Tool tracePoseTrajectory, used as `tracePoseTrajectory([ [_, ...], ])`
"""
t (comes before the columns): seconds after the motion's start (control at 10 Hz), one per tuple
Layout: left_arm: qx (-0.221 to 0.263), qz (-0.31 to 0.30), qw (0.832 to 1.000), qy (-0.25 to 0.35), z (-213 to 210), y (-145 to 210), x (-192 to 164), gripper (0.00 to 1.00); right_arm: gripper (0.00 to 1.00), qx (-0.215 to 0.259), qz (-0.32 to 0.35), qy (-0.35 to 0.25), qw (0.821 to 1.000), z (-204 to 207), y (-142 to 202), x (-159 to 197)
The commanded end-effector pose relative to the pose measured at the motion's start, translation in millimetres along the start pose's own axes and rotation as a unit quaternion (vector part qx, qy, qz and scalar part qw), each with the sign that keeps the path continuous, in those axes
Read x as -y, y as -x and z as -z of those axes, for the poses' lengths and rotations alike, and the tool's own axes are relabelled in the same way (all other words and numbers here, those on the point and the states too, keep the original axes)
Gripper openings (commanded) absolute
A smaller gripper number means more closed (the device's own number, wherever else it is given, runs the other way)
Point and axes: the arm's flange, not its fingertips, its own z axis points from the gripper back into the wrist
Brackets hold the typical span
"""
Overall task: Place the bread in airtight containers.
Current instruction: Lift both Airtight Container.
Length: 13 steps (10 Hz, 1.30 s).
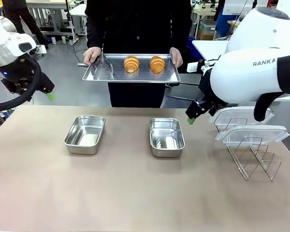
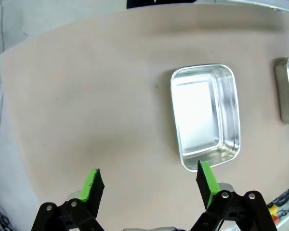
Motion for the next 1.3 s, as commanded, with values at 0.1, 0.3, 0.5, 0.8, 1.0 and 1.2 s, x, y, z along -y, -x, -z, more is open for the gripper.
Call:
tracePoseTrajectory([
  [0.1, 0.012, 0.009, 1.0, -0.005, -8, 1, -7, 1.0, 1.0, 0.01, -0.006, 0.01, 1.0, -11, 2, 3],
  [0.3, 0.012, 0.009, 1.0, -0.005, -8, 1, -7, 1.0, 1.0, 0.01, -0.006, 0.01, 1.0, -11, 2, 3],
  [0.5, 0.007, 0.011, 1.0, -0.006, 11, 2, 16, 1.0, 1.0, -0.002, 0.029, 0.031, 0.999, 5, -8, -8],
  [0.8, -0.028, 0.004, 0.998, -0.059, 36, -1, 55, 1.0, 1.0, -0.024, 0.132, 0.064, 0.989, 45, -32, -24],
  [1.0, -0.038, -0.011, 0.996, -0.076, 48, -1, 66, 1.0, 1.0, -0.028, 0.159, 0.063, 0.985, 64, -36, -29],
  [1.2, -0.056, -0.024, 0.994, -0.093, 72, 0, 74, 1.0, 1.0, -0.018, 0.193, 0.078, 0.978, 83, -38, -25],
])
